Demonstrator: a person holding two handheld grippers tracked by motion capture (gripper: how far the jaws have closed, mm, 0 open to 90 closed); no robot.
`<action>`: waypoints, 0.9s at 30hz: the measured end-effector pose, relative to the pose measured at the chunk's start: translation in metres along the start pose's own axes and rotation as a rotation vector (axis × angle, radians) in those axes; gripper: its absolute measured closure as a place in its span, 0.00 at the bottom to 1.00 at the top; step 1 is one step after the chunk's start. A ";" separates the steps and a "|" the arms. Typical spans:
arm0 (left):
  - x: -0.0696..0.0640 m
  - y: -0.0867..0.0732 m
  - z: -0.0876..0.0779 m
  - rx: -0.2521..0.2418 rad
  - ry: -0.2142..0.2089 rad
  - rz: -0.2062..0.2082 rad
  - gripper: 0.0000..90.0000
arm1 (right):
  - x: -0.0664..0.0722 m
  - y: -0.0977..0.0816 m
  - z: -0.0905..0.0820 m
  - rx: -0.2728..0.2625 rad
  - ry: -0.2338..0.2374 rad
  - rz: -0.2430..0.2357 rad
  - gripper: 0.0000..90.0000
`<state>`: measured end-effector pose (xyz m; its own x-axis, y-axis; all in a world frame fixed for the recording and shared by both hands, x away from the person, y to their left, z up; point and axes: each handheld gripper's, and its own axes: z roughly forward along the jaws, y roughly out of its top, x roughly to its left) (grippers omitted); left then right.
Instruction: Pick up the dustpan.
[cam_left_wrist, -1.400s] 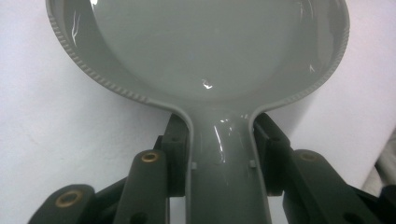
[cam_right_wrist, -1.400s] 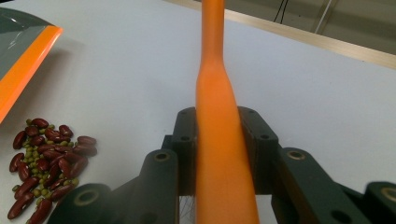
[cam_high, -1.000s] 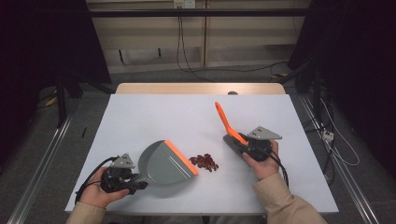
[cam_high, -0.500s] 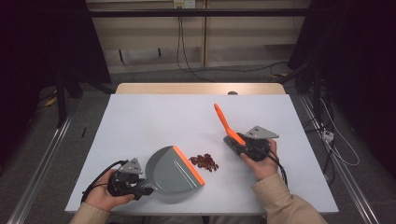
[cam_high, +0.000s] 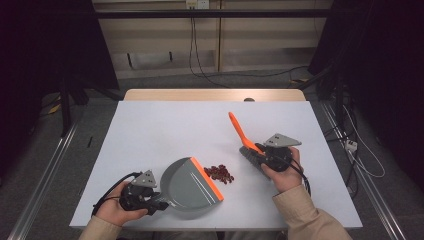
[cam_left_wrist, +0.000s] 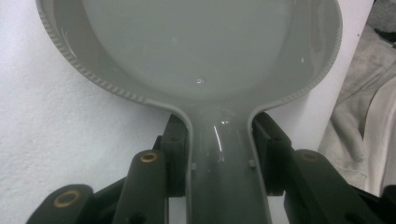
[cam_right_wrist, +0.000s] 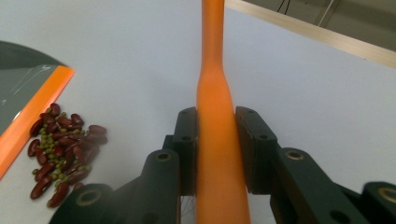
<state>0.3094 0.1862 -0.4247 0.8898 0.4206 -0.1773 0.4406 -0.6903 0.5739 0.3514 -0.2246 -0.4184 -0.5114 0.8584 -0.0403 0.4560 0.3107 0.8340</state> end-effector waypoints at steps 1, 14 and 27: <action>0.000 0.000 0.000 0.002 0.003 0.001 0.70 | 0.001 0.000 0.000 -0.004 -0.003 -0.001 0.79; 0.001 -0.003 0.003 -0.004 0.001 0.009 0.64 | 0.028 0.008 0.018 -0.156 0.000 -0.001 0.79; -0.001 -0.004 0.000 -0.007 0.011 0.001 0.69 | 0.051 0.004 0.023 -0.097 -0.004 -0.087 0.79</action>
<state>0.3065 0.1882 -0.4269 0.8887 0.4266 -0.1678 0.4390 -0.6867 0.5794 0.3445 -0.1701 -0.4297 -0.5428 0.8317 -0.1168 0.3378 0.3435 0.8763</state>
